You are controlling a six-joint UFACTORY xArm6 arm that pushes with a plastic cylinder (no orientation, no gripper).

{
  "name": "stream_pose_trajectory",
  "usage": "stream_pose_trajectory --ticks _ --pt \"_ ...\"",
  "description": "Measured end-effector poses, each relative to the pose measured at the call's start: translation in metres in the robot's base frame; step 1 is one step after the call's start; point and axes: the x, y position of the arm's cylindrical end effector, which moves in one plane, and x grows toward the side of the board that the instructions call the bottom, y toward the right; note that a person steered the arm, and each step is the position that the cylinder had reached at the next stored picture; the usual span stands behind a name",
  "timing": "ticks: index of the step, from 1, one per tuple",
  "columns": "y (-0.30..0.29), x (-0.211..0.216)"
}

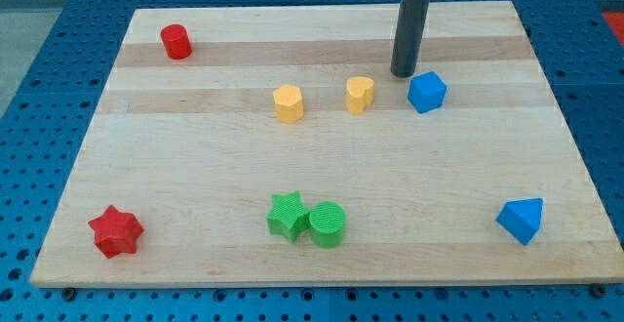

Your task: Push the cube to the left of the triangle

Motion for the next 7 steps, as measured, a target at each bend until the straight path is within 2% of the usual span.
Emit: stream_pose_trajectory --ticks 3,7 --pt "0.009 0.018" --pt "0.023 0.016"
